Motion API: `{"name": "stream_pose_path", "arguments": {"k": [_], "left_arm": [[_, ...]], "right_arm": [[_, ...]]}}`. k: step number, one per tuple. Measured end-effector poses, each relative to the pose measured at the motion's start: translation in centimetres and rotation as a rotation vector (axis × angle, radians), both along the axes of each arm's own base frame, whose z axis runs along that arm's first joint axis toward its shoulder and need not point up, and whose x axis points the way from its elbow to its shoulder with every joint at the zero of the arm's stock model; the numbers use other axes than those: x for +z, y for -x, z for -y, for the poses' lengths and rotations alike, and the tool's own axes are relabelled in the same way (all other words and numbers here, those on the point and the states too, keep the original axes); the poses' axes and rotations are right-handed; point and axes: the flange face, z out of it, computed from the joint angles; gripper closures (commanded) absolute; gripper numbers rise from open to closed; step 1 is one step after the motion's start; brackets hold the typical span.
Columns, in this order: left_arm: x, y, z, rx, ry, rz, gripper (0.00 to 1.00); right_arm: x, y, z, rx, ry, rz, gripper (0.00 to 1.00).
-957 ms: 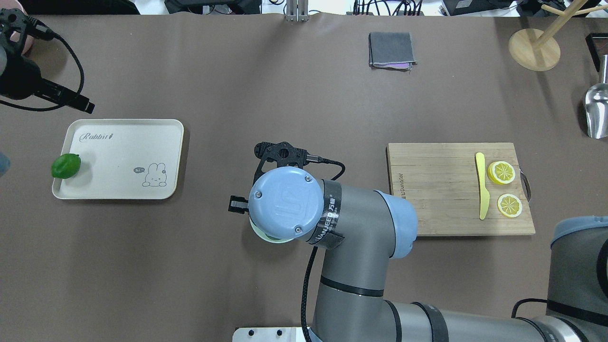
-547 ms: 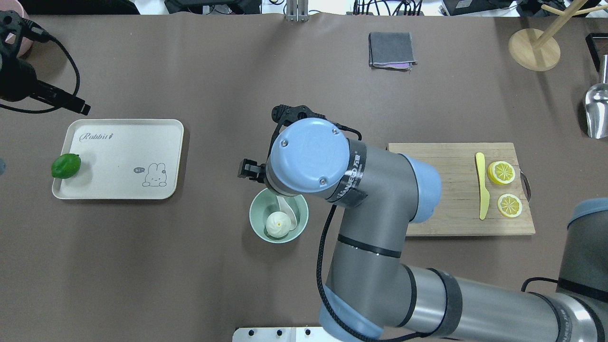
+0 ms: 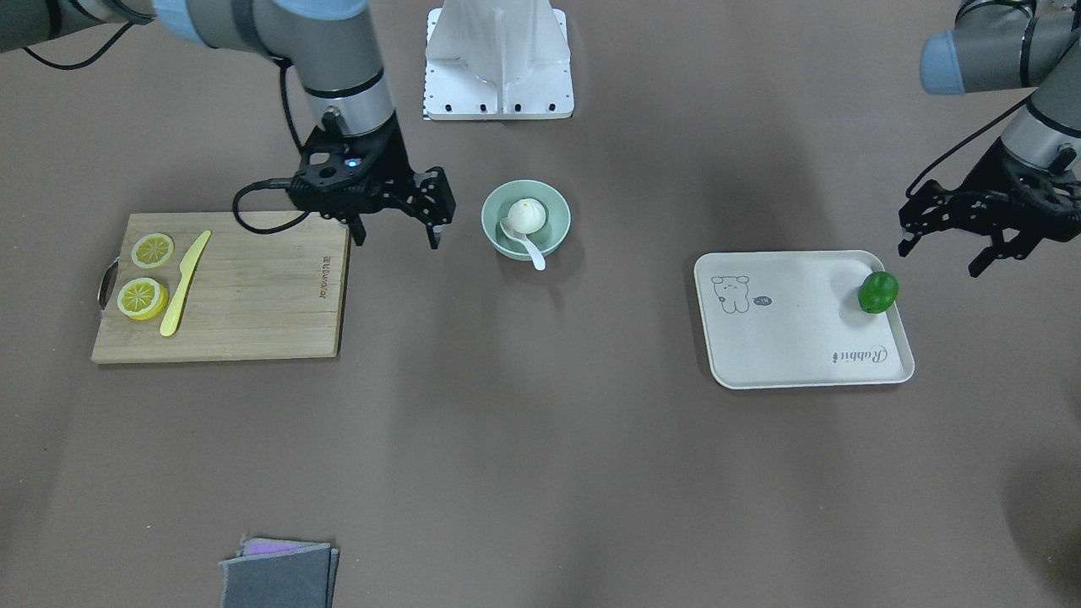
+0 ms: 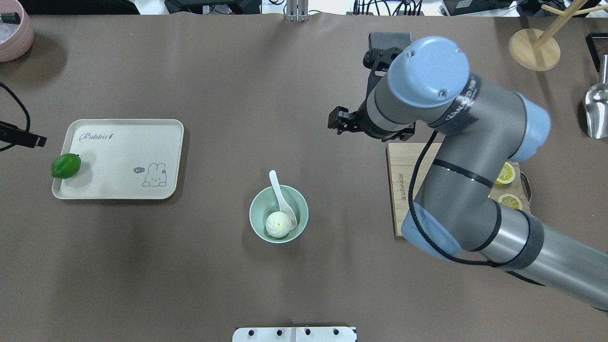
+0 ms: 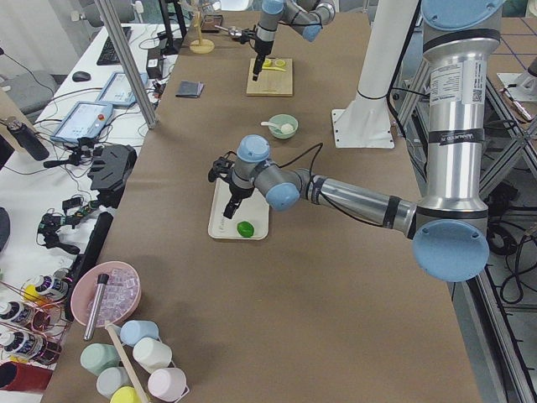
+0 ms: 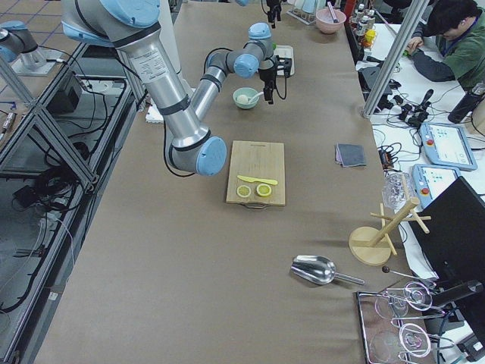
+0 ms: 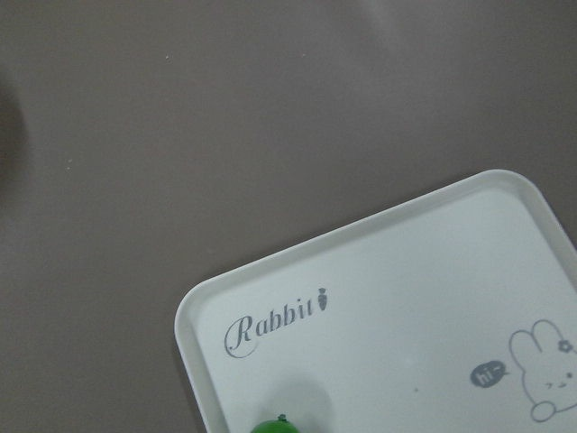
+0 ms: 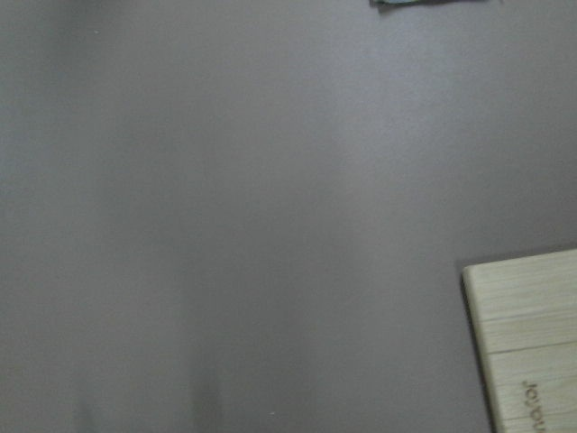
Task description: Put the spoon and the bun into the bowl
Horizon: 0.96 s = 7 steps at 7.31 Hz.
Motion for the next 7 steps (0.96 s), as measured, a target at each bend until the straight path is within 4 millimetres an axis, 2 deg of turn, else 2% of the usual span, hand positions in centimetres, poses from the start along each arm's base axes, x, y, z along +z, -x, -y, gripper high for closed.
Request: {"name": "stream_pose_path", "arguments": {"k": [1, 2, 4, 5, 6, 7], "left_arm": [[1.7, 1.8, -0.3, 0.033, 0.05, 0.031, 0.01], [3.4, 4.9, 0.0, 0.106, 0.071, 0.09, 0.01], [5.2, 13.4, 0.7, 0.213, 0.115, 0.174, 0.01], [5.9, 16.8, 0.3, 0.218, 0.142, 0.181, 0.01], [6.3, 18.6, -0.2, 0.212, 0.159, 0.181, 0.01], [6.5, 19.3, -0.5, 0.207, 0.165, 0.179, 0.01]], "right_arm": [[2.7, -3.4, 2.0, -0.041, -0.015, -0.027, 0.0], [5.7, -6.8, 3.6, -0.088, -0.037, -0.059, 0.0], [12.6, -14.6, 6.0, -0.19, -0.075, -0.119, 0.0], [16.5, -19.3, 6.6, -0.237, -0.091, -0.147, 0.0], [20.9, -24.6, 6.4, -0.277, -0.097, -0.169, 0.0], [26.1, -31.1, 5.1, -0.29, -0.076, -0.181, 0.0]]}}
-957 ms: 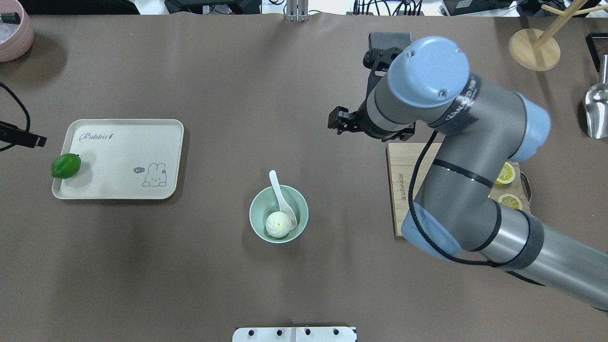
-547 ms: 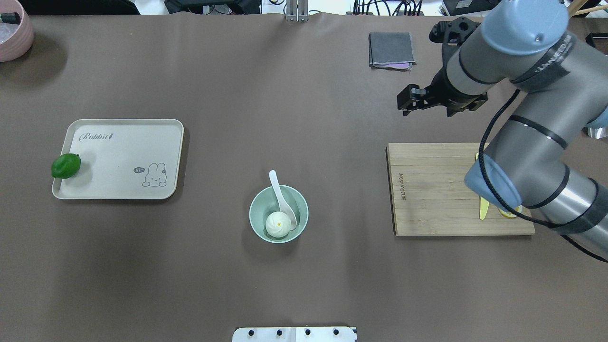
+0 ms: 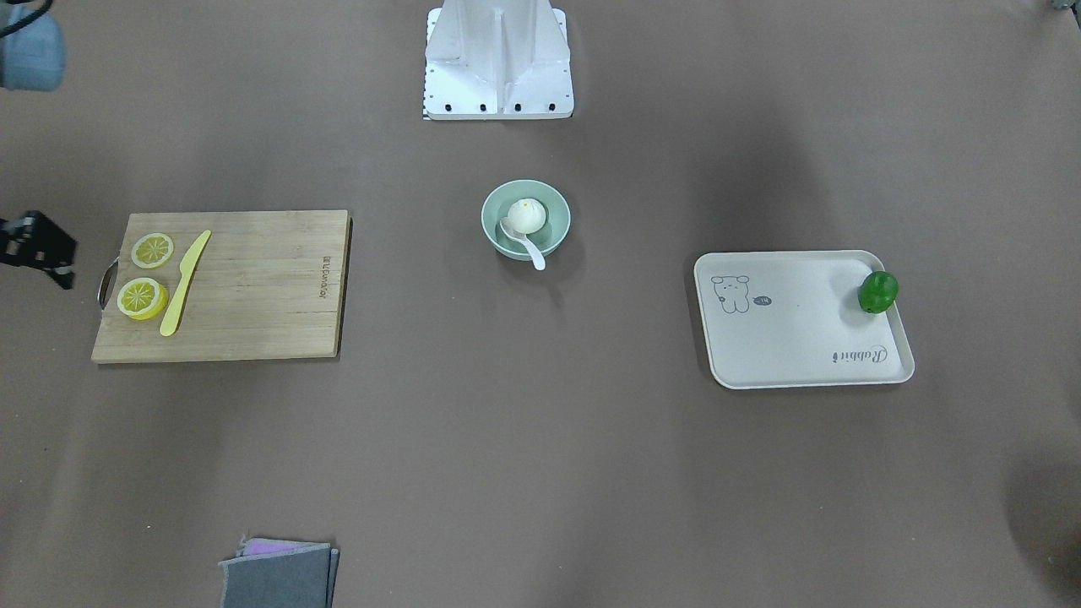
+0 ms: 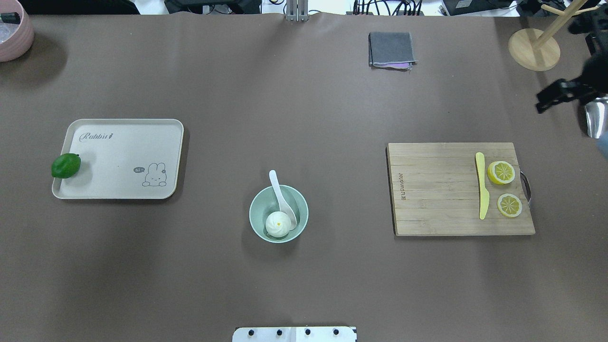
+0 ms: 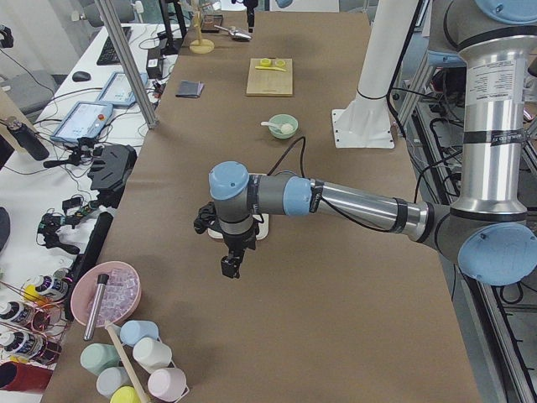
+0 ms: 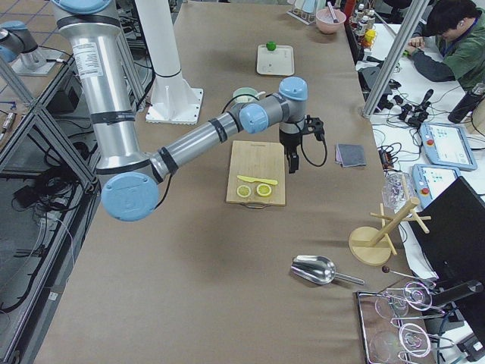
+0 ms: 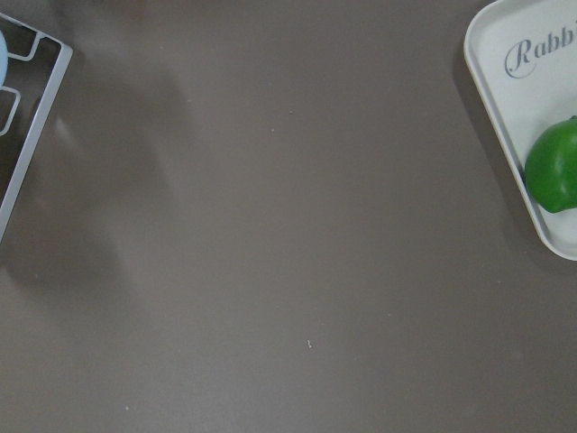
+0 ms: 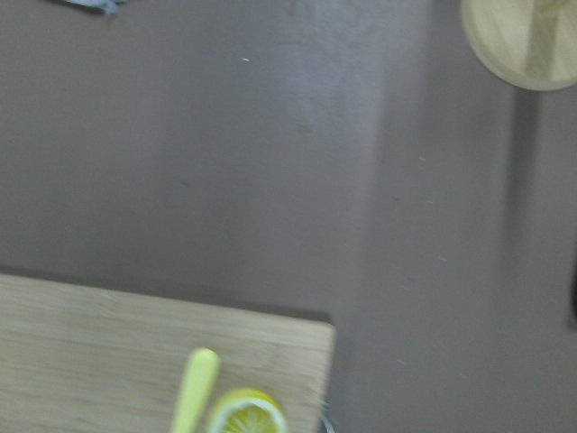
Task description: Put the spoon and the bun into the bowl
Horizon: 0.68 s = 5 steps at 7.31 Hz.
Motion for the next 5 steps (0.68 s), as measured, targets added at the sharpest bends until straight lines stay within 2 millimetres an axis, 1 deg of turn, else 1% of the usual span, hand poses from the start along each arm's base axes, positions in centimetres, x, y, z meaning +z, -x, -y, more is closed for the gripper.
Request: {"name": "stream_pose_path", "arguments": {"k": [1, 2, 3, 4, 5], "left_arm": [[-0.1, 0.3, 0.0, -0.003, -0.004, -0.002, 0.01], [-0.4, 0.4, 0.1, -0.004, -0.012, -0.004, 0.01], [-0.7, 0.4, 0.3, -0.005, -0.019, -0.005, 0.01], [-1.0, 0.4, 0.4, -0.006, -0.026, -0.004, 0.01], [-1.0, 0.4, 0.4, -0.005, -0.029, -0.001, 0.01]], "right_arm": [[5.0, -6.0, -2.4, 0.02, 0.038, -0.012, 0.0], [8.9, -10.6, -5.2, 0.043, 0.075, -0.021, 0.0], [11.8, -13.7, -7.8, 0.067, 0.109, -0.027, 0.0], [13.8, -15.6, -10.0, 0.091, 0.142, -0.029, 0.0], [15.0, -16.4, -11.4, 0.104, 0.168, -0.029, 0.0]]}}
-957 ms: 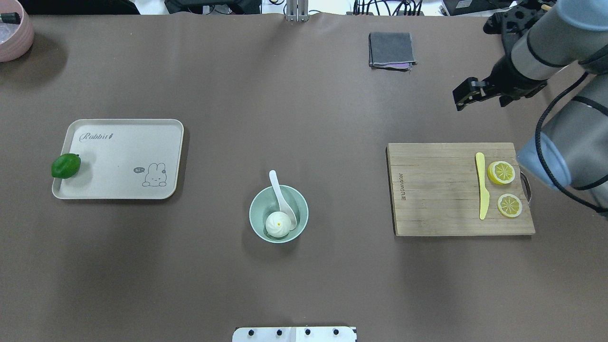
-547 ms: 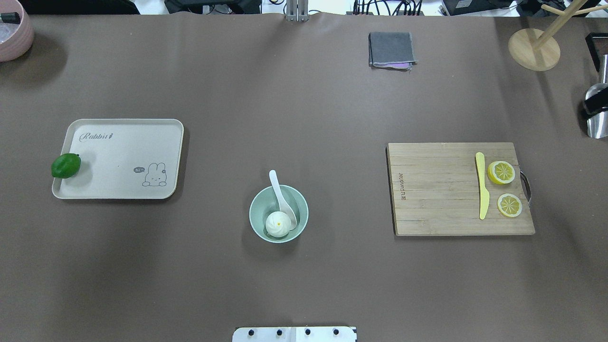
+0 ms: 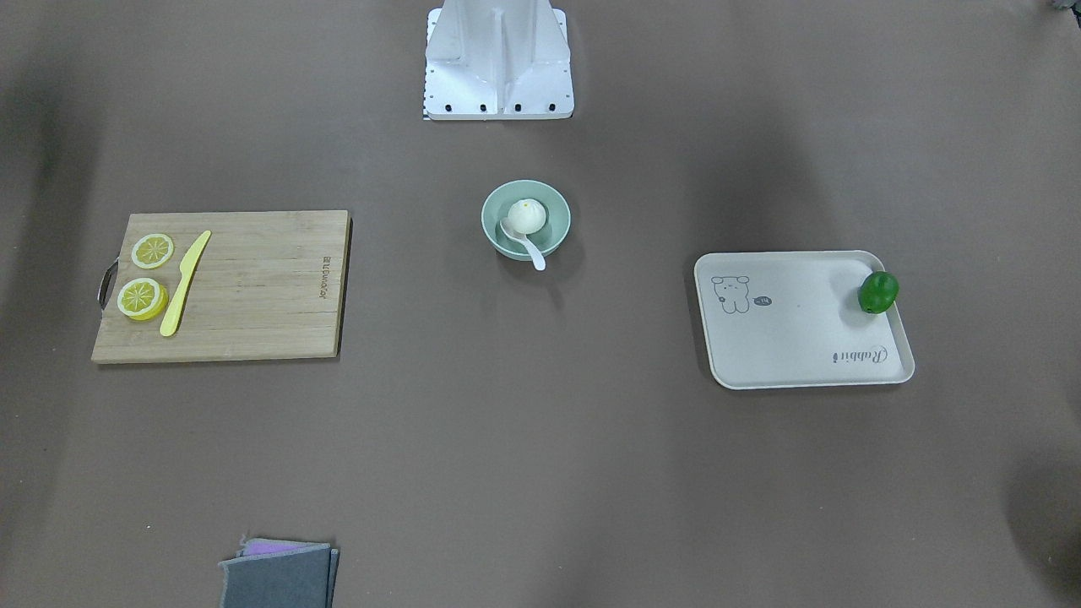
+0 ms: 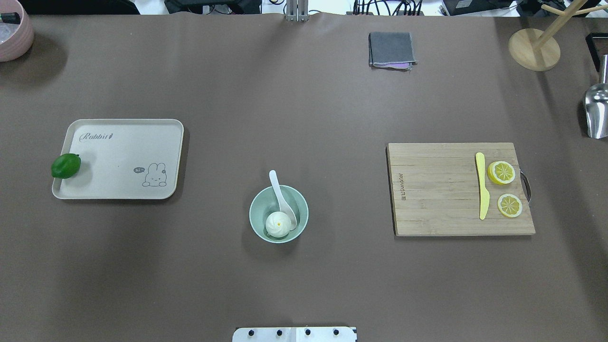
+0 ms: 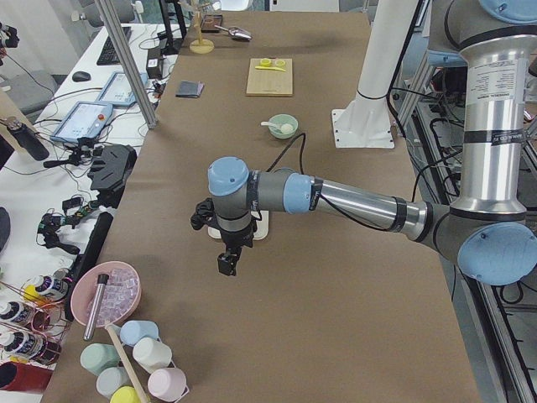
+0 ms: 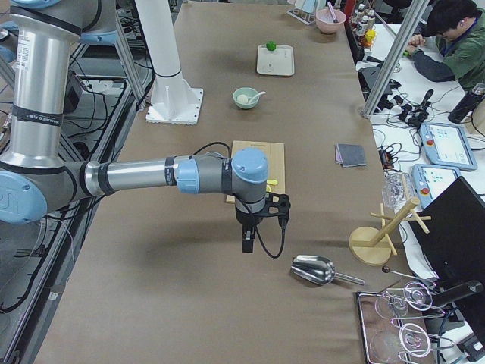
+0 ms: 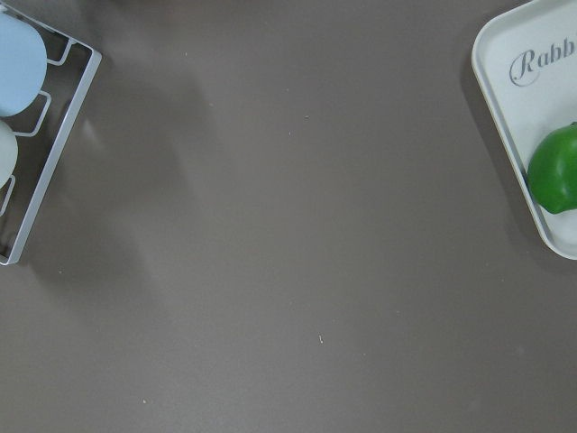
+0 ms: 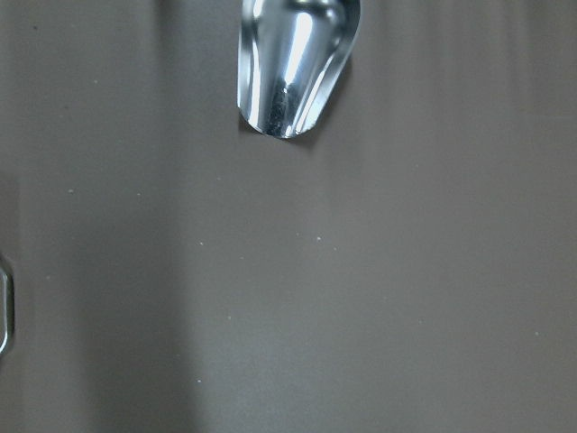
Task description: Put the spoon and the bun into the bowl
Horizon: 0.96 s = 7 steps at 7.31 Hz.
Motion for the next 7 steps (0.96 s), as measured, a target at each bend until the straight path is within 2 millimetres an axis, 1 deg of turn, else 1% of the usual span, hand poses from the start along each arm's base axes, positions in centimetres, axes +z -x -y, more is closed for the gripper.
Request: {"name": "stream_pose_path", "arguments": {"k": [2, 7], "left_arm": [[0.3, 0.0, -0.2, 0.003, 0.001, 0.003, 0.01], [0.5, 0.0, -0.2, 0.003, 0.002, 0.006, 0.01]], "right_arm": [[0.8, -0.4, -1.0, 0.007, 0.017, 0.002, 0.0], [1.2, 0.0, -1.8, 0.005, 0.038, 0.054, 0.0]]}}
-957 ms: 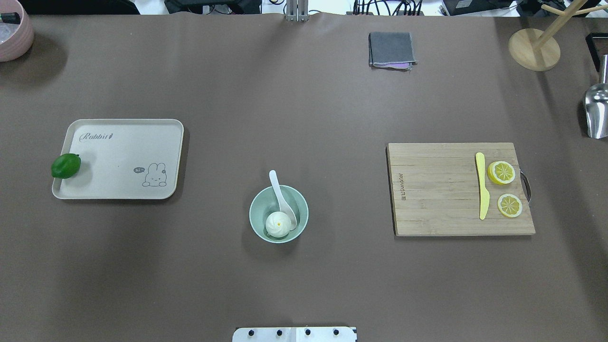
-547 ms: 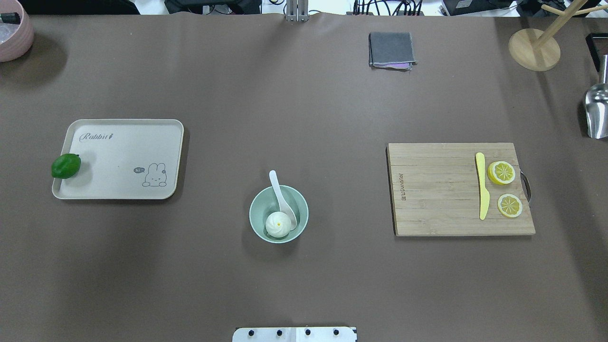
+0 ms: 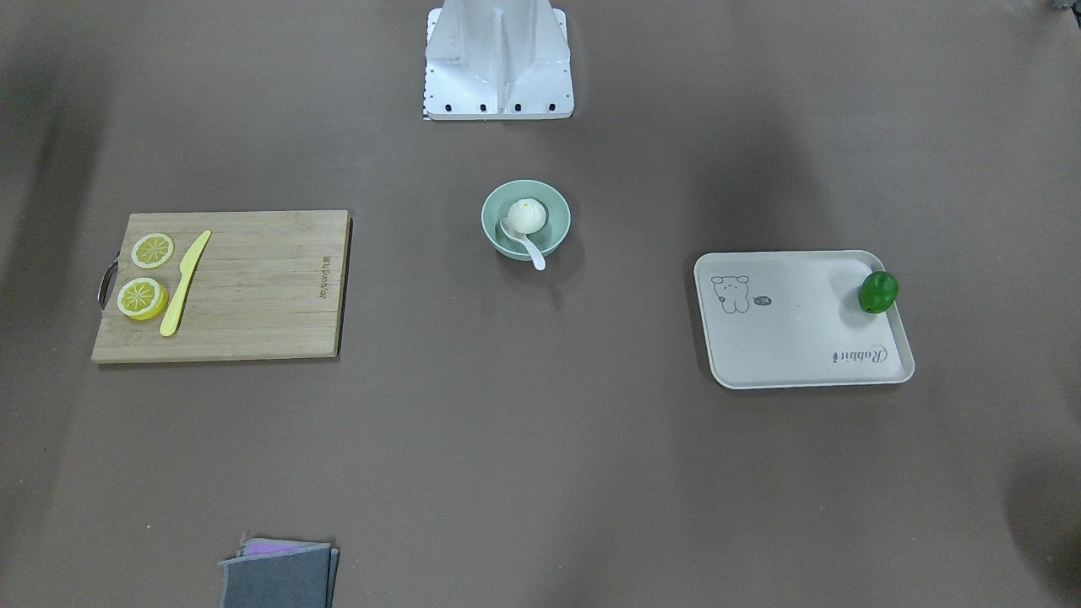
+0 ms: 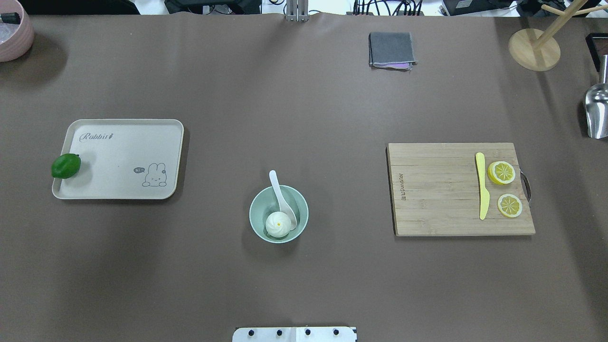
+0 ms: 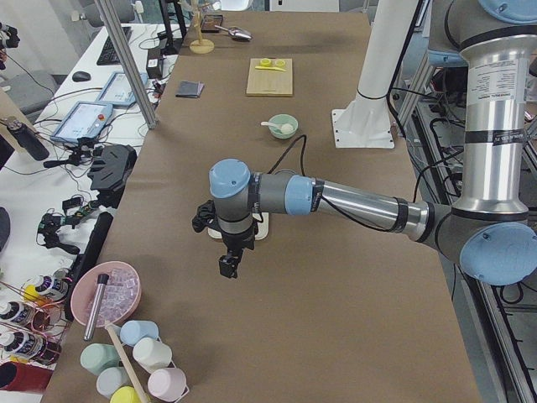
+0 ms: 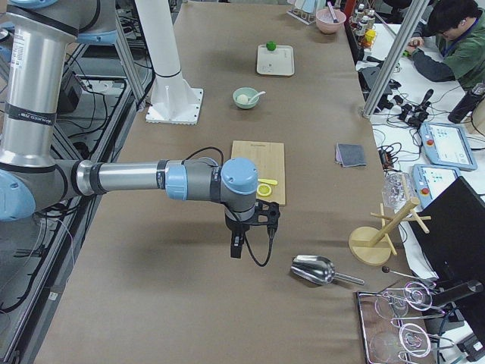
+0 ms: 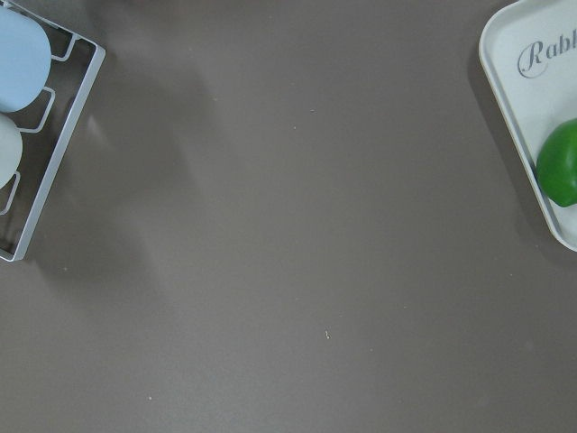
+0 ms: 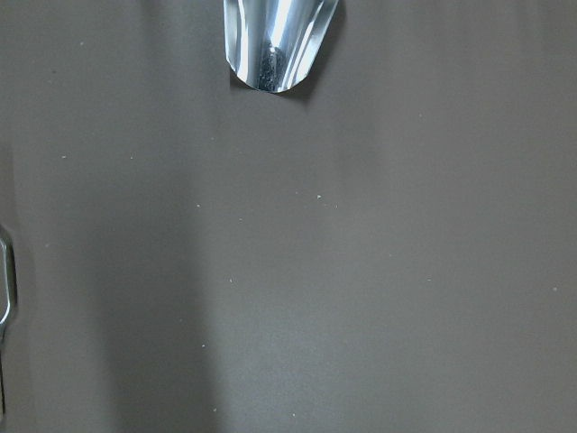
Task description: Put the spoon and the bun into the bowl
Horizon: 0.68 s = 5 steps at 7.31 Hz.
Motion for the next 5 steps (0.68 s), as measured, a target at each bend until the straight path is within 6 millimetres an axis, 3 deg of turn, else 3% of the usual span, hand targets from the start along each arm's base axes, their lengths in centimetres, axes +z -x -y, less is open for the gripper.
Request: {"name": "stream_pose_path", "arguments": {"k": [5], "left_arm": [[-0.1, 0.0, 0.0, -0.002, 0.0, 0.001, 0.01]], "right_arm": [[1.9, 0.3, -1.9, -0.006, 0.048, 0.013, 0.0]]}}
